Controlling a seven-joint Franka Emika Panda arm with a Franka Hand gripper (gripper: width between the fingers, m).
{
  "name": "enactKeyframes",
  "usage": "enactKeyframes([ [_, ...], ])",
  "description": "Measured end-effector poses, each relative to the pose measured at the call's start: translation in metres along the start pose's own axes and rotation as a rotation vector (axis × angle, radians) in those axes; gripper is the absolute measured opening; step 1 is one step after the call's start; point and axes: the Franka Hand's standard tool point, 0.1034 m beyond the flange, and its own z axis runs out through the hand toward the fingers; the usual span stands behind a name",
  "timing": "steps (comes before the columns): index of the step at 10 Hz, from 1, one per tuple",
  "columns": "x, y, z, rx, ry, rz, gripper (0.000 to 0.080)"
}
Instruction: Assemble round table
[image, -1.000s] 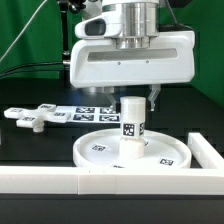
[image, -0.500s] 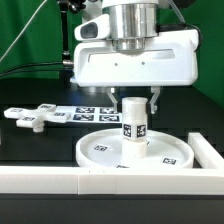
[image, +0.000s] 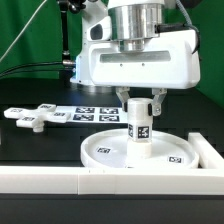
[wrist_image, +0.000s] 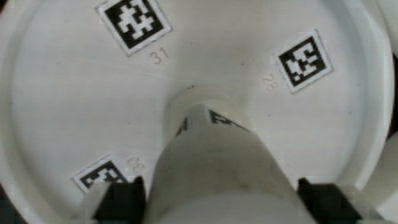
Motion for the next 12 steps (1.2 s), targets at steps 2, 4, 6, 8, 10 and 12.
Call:
enactKeyframes([
  [2,-0.0003,-0.0002,0.0000,0.008,-0.006,0.136,0.0407],
  [4,-0.0008,-0.0005,0.0001,0.017,-0.016,0.288,0.0407],
  [6,-0.0004,0.0008,0.0006,0.031,-0.041,0.494,0.0407],
  [8,0.0003,0.0013,0.0007,0.047,-0.065,0.711,0.0407],
  [10,-0.0007,0.0008,0.0011,0.037,-0.091,0.871,0.0407],
  [12,0.0042,0.0000,0.0011,0.018,-0.124,1.013,0.0407],
])
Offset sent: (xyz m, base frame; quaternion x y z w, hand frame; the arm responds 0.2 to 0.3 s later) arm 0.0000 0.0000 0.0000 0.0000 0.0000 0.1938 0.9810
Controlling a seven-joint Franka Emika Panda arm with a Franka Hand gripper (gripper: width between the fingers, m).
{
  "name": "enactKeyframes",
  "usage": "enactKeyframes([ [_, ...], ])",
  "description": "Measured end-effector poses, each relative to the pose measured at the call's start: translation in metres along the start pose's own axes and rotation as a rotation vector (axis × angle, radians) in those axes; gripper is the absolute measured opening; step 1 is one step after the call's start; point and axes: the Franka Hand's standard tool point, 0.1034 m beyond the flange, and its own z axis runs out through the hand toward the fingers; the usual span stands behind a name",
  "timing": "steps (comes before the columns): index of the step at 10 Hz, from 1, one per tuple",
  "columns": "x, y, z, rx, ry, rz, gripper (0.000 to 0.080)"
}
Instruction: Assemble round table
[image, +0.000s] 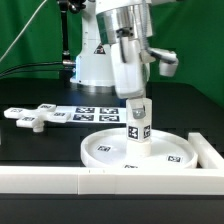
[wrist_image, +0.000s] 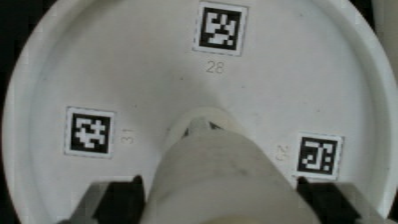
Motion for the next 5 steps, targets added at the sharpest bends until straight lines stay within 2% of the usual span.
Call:
enactKeyframes([
  [3,-0.0021,-0.0012,0.0008,0.002,-0.002,-0.022,0.0407],
  [4,-0.0015,-0.0014,0.0013,0.003,-0.001,-0.046,0.0566],
  [5,0.0014,-0.0018,0.0033,0.003,0.001,-0.116,0.0623],
])
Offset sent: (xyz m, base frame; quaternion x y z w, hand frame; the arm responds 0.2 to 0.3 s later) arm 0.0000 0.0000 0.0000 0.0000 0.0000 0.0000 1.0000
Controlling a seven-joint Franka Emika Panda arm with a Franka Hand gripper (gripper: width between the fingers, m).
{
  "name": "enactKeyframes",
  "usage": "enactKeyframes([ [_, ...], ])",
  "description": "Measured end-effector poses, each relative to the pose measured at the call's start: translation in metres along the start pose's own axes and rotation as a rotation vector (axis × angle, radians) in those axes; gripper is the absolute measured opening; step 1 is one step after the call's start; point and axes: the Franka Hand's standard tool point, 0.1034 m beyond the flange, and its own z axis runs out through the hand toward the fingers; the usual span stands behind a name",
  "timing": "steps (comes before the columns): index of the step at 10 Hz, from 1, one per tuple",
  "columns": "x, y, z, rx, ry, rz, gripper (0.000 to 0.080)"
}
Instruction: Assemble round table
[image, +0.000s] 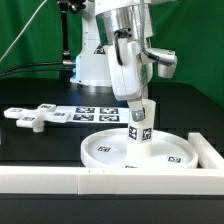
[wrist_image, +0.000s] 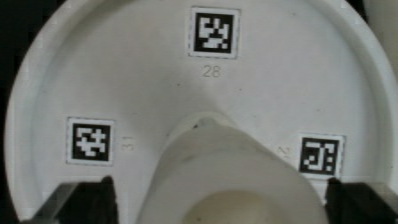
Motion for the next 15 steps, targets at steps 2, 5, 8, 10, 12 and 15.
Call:
enactKeyframes([
  [2,0.000,0.000,0.001,-0.001,0.001,-0.164,0.0644],
  [5,0.000,0.000,0.001,-0.003,0.001,-0.386,0.0649],
  [8,-0.008,-0.004,0.000,-0.029,0.037,-0.796,0.0649],
  [10,-0.012,-0.002,0.001,-0.036,0.037,-0.953,0.0649],
  [12,-0.010,-0.003,0.001,-0.040,0.036,-1.092,0.0649],
  [15,-0.011,-0.003,0.002,-0.068,0.049,-1.357,0.0649],
])
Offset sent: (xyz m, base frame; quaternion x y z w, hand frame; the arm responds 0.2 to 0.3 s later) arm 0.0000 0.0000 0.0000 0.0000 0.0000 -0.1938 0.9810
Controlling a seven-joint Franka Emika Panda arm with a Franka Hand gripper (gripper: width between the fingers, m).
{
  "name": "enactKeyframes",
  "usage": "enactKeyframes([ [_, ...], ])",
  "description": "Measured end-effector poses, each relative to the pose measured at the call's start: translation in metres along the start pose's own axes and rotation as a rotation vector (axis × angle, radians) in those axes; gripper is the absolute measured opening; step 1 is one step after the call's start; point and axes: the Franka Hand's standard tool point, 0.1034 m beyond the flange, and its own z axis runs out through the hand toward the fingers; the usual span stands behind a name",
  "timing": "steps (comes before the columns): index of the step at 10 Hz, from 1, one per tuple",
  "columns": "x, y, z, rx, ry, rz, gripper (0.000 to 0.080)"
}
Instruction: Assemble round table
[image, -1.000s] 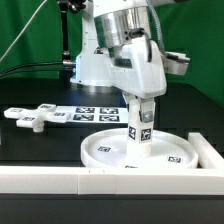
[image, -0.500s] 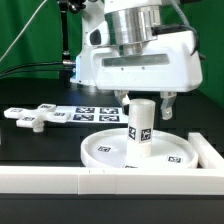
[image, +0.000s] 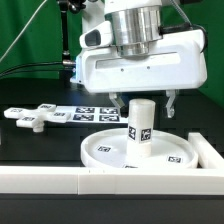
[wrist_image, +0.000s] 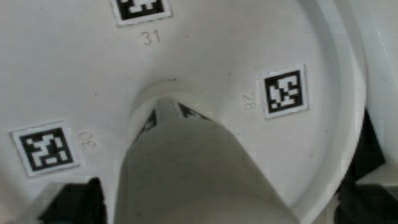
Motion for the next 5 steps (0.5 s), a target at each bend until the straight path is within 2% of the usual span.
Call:
enactKeyframes([
  [2,-0.0001,-0.0011,0.0001,-0.014,0.002,-0.177,0.0649],
  [5,0.0007,0.0009,-0.0001,-0.015,0.002,-0.335,0.0649],
])
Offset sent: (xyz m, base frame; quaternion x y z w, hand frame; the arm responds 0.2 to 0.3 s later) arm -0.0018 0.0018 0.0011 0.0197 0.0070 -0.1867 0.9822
